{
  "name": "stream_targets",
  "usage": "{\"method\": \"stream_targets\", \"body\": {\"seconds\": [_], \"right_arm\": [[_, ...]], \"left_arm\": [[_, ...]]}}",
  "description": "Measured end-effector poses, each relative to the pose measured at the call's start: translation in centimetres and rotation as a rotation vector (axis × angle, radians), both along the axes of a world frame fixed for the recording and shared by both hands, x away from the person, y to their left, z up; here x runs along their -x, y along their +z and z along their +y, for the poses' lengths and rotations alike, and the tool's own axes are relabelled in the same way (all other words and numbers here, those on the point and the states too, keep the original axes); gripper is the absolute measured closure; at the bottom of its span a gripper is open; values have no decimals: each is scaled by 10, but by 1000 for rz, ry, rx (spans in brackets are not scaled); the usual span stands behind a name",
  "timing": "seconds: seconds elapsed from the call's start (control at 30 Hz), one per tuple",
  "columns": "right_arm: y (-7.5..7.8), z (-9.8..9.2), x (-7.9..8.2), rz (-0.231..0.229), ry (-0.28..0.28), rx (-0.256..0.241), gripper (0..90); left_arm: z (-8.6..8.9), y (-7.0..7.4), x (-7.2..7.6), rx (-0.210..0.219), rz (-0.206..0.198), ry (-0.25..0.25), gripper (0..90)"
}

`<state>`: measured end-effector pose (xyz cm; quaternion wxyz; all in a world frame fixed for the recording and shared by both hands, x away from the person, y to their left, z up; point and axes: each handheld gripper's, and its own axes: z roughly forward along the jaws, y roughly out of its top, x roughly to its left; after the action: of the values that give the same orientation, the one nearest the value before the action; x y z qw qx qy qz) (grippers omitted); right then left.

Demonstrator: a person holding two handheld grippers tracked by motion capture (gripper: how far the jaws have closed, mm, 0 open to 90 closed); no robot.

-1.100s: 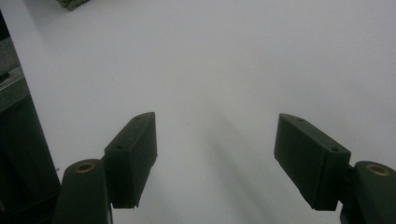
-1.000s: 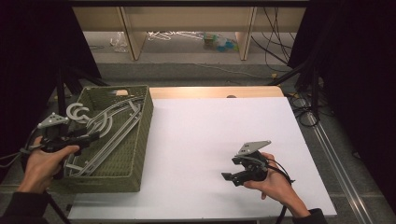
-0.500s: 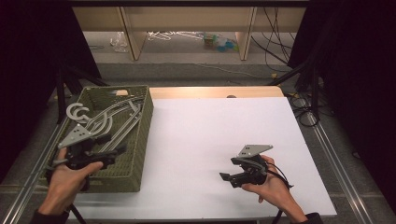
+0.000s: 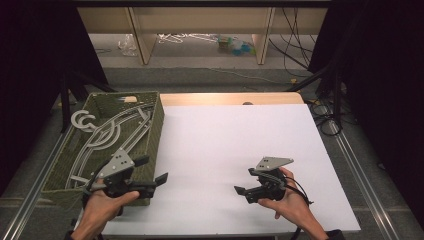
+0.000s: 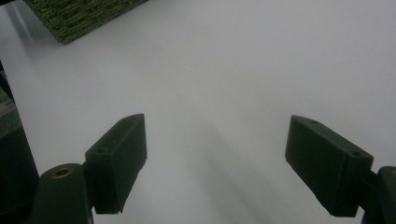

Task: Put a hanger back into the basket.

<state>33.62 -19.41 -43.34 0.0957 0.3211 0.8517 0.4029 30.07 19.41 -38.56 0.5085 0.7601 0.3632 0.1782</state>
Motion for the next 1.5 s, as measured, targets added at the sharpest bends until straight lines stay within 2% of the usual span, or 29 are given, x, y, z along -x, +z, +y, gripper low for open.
{"method": "stream_targets", "body": {"seconds": [0.07, 0.13, 0.2, 0.33, 0.37, 0.4, 0.47, 0.5, 0.57, 0.63, 0.67, 0.73, 0.9, 1.03, 1.07, 1.13, 1.2, 1.23, 1.27, 1.3, 1.37, 1.4, 1.43, 1.5], "right_arm": [[1, -1, 0, 1, -7, -7, 213], [1, -1, 0, -12, -9, -13, 213], [0, -2, 0, -19, -12, -18, 213], [0, -3, 1, -10, -17, -18, 215], [1, -3, 1, -16, -16, -19, 215], [1, -3, 1, -29, -13, -18, 215], [2, -1, 1, -18, -17, -21, 215], [2, 0, 2, -19, -8, -22, 215], [2, 1, 3, -25, 1, -19, 216], [1, 0, 4, -22, -5, -21, 216], [1, 0, 4, -22, -4, -20, 216], [0, -2, 7, -25, -12, -25, 216], [2, -7, 16, -29, -26, -42, 217], [1, -11, 23, -30, -44, -66, 218], [1, -12, 26, -38, -49, -66, 217], [2, -13, 31, -39, -47, -74, 214], [3, -14, 35, -56, -52, -81, 211], [4, -14, 37, -70, -59, -77, 210], [4, -15, 39, -74, -62, -80, 209], [3, -16, 41, -74, -66, -90, 209], [3, -17, 44, -74, -73, -101, 208], [3, -18, 44, -76, -70, -102, 208], [3, -18, 45, -71, -68, -109, 208], [3, -18, 45, -82, -70, -111, 207]], "left_arm": [[-5, -1, 2, 3, -18, -17, 160], [-10, -4, 5, 40, -19, -14, 160], [-12, -7, 6, 53, -33, -16, 160], [-14, -19, 9, 29, -81, -11, 160], [-14, -23, 10, 50, -68, -3, 160], [-14, -24, 12, 38, -63, -9, 160], [-15, -27, 16, 10, -87, -24, 159], [-15, -29, 19, 8, -95, -28, 159], [-17, -31, 23, 14, -84, -37, 159], [-17, -32, 26, 0, -93, -40, 159], [-16, -33, 27, -3, -101, -41, 159], [-15, -34, 28, 20, -104, -35, 159], [-9, -37, 29, -3, -98, -41, 159], [-6, -38, 31, 8, -98, -27, 159], [-4, -37, 32, 7, -99, -32, 159], [0, -36, 32, 35, -112, -67, 159], [4, -36, 35, 51, -108, -50, 158], [8, -37, 35, 40, -121, -57, 158], [10, -37, 37, 38, -115, -52, 158], [12, -38, 37, 54, -114, -44, 158], [15, -37, 37, 46, -122, -33, 158], [15, -38, 37, 66, -116, -18, 158], [16, -37, 35, 65, -132, -22, 158], [16, -37, 35, 56, -123, -15, 158]]}}
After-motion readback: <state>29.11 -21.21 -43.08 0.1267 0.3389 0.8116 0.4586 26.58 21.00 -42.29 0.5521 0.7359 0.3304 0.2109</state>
